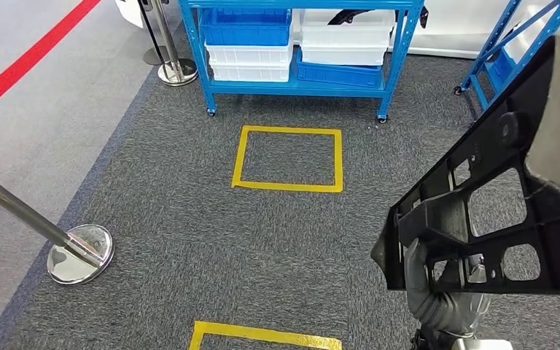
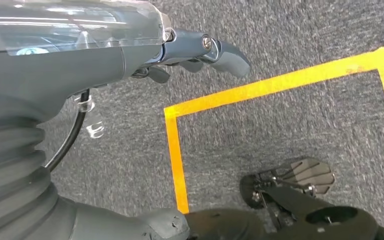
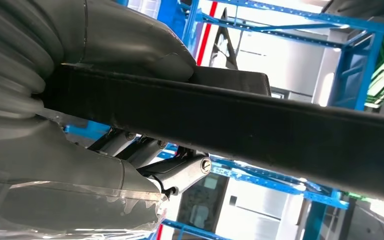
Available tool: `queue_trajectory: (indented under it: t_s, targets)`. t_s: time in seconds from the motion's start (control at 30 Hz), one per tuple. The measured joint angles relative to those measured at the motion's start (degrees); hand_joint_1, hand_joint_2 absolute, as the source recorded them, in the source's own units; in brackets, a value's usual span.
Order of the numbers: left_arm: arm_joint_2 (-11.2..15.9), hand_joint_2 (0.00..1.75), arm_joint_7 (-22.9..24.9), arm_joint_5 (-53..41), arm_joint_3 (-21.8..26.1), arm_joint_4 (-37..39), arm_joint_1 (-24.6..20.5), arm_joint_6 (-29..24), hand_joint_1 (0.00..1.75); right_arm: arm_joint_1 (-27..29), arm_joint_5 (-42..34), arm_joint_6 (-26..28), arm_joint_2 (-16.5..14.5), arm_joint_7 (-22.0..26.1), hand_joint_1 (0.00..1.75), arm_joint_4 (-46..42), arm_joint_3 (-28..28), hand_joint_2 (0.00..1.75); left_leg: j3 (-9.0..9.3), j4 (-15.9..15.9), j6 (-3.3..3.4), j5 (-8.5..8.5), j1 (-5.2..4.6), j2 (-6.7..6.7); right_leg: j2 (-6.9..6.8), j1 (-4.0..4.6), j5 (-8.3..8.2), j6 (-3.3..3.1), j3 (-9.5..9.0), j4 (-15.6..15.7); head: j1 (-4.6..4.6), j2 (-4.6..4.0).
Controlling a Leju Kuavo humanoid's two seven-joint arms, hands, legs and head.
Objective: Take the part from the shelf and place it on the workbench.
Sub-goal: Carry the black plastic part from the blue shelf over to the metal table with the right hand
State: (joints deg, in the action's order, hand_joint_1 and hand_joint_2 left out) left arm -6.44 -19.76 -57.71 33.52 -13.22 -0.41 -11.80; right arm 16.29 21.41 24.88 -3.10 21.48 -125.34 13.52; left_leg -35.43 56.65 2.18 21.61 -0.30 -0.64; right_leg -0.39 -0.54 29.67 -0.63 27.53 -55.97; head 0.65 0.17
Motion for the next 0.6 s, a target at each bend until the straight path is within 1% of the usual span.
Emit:
queue_trajectory:
  t_s: [0.1, 0.13, 0.17, 0.2, 0.23, 0.27, 0.3, 0.33, 0.37, 0.4, 0.43, 0.47, 0.5, 0.53, 0.57, 0.6]
  targets:
    - [0.2, 1.75, 0.0, -0.1, 0.1, 0.0, 0.0, 0.0, 0.00, 0.5, -0.2, 0.4, 0.0, 0.1, 1.75, -0.2, -0.1, 1.75, -0.02, 0.0, 0.15, -0.06, -0.15, 0.01, -0.11, -0.13, -0.05, 0.25, 0.08, 0.1, -0.02, 0.00]
    - [0.2, 1.75, 0.0, -0.2, 0.1, 0.0, 0.0, 0.0, 0.00, 0.6, -0.2, 0.5, 0.0, 0.1, 1.75, -0.4, -0.2, 1.75, 0.31, -0.6, 0.32, -0.34, 0.02, -0.04, -0.08, -0.04, -0.06, 0.37, -0.07, 0.3, -0.02, 0.00]
    - [0.2, 1.75, -0.1, -0.3, 0.2, 0.0, 0.0, 0.1, 0.00, 0.8, -0.3, 0.5, 0.0, 0.1, 1.75, -0.6, -0.3, 1.75, 0.83, -1.5, 0.30, -0.75, 0.23, -0.18, -0.01, 0.02, 0.11, 0.55, -0.12, 0.2, 0.05, 0.00]
    - [0.1, 1.75, -0.1, -0.4, 0.2, 0.0, 0.0, 0.1, 0.00, 0.9, -0.3, 0.6, 0.0, 0.1, 1.75, -0.8, -0.4, 1.75, 1.35, -2.5, 0.26, -1.20, 0.50, -0.37, 0.09, 0.07, 0.82, 0.83, 0.21, -0.6, 0.15, 0.00]
    - [0.1, 1.75, -0.1, -0.5, 0.2, 0.0, -0.1, 0.1, 0.00, 1.0, -0.3, 0.6, 0.0, 0.1, 1.75, -1.0, -0.6, 1.75, 1.72, -3.5, 0.11, -1.62, 0.79, -0.63, 0.18, 0.03, 2.20, 1.16, 1.10, -2.5, 0.26, 0.00]
    - [0.0, 1.75, -0.1, -0.5, 0.2, 0.0, -0.1, 0.2, 0.00, 1.1, -0.3, 0.6, 0.0, 0.1, 1.75, -1.0, -0.8, 1.75, 1.79, -3.8, -0.10, -1.78, 0.88, -0.90, 0.24, -0.20, 4.05, 1.57, 2.73, -5.5, 0.37, 0.00]
    - [0.0, 1.75, -0.1, -0.5, 0.2, 0.0, -0.2, 0.2, 0.00, 1.2, -0.3, 0.6, 0.0, 0.0, 1.75, -1.1, -1.1, 1.75, 1.60, -3.8, -0.19, -1.79, 0.95, -1.16, 0.27, -0.48, 5.96, 2.02, 4.71, -9.1, 0.41, 0.00]
    - [0.0, 1.75, -0.1, -0.6, 0.2, 0.0, -0.2, 0.2, 0.00, 1.3, -0.3, 0.7, 0.0, 0.0, 1.75, -1.2, -1.3, 1.75, 1.30, -3.6, -0.34, -1.74, 0.99, -1.45, 0.28, -0.81, 7.21, 2.46, 6.49, -12.3, 0.42, 0.00]
    - [0.0, 1.75, -0.2, -0.6, 0.2, 0.0, -0.2, 0.2, 0.00, 1.5, -0.3, 0.8, 0.0, 0.0, 1.75, -1.2, -1.6, 1.75, 0.96, -3.2, -0.56, -1.61, 1.10, -1.77, 0.25, -1.17, 7.36, 2.92, 7.55, -13.9, 0.42, 0.00]
    - [0.0, 1.75, -0.2, -0.6, 0.2, 0.0, -0.3, 0.2, 0.00, 1.6, -0.3, 0.8, 0.0, 0.0, 1.75, -1.3, -1.8, 1.75, 0.58, -2.6, -0.91, -1.40, 1.31, -2.15, 0.12, -1.53, 6.36, 3.42, 7.52, -13.5, 0.40, 0.00]
    - [-0.1, 1.75, -0.2, -0.6, 0.2, 0.0, -0.3, 0.3, 0.00, 1.7, -0.3, 0.9, 0.1, 0.1, 1.75, -1.4, -2.0, 1.75, 0.14, -1.9, -1.41, -1.10, 1.64, -2.56, -0.23, -1.91, 4.52, 3.98, 6.36, -11.0, 0.41, 0.00]
    - [-0.1, 1.75, -0.1, -0.6, 0.2, 0.0, -0.3, 0.3, 0.00, 1.7, -0.3, 1.1, 0.1, 0.1, 1.75, -1.6, -2.1, 1.75, -0.33, -0.8, -2.06, -0.69, 1.91, -2.99, -1.13, -2.16, 2.80, 4.43, 4.83, -7.8, 0.41, 0.00]
    - [-0.1, 1.75, -0.1, -0.6, 0.2, 0.0, -0.3, 0.3, 0.00, 1.8, -0.2, 1.2, 0.1, 0.2, 1.75, -1.9, -2.3, 1.75, -0.76, 0.4, -2.76, -0.16, 2.06, -3.39, -2.16, -2.30, 1.43, 4.63, 3.74, -5.1, 0.53, 0.00]
    - [0.0, 1.75, -0.1, -0.7, 0.3, 0.0, -0.2, 0.3, 0.00, 1.8, -0.1, 1.4, 0.1, 0.3, 1.75, -2.2, -2.3, 1.75, -1.05, 1.3, -3.39, 0.33, 2.12, -3.72, -2.89, -2.26, 0.74, 4.27, 3.22, -3.7, 0.59, 0.00]
    - [0.0, 1.75, -0.1, -0.8, 0.4, 0.0, -0.2, 0.2, 0.00, 1.9, -0.1, 1.5, 0.1, 0.3, 1.75, -2.5, -2.4, 1.75, -1.15, 2.0, -3.93, 0.76, 2.10, -4.06, -3.27, -2.15, 0.68, 3.59, 3.43, -3.6, 0.63, 0.00]
    - [0.0, 1.75, -0.1, -0.8, 0.4, 0.0, -0.1, 0.2, 0.00, 2.0, 0.0, 1.5, 0.1, 0.4, 1.75, -2.7, -2.5, 1.75, -1.04, 2.2, -4.34, 0.97, 2.13, -4.47, -2.94, -2.02, 0.58, 2.79, 3.90, -4.0, 0.66, 0.00]
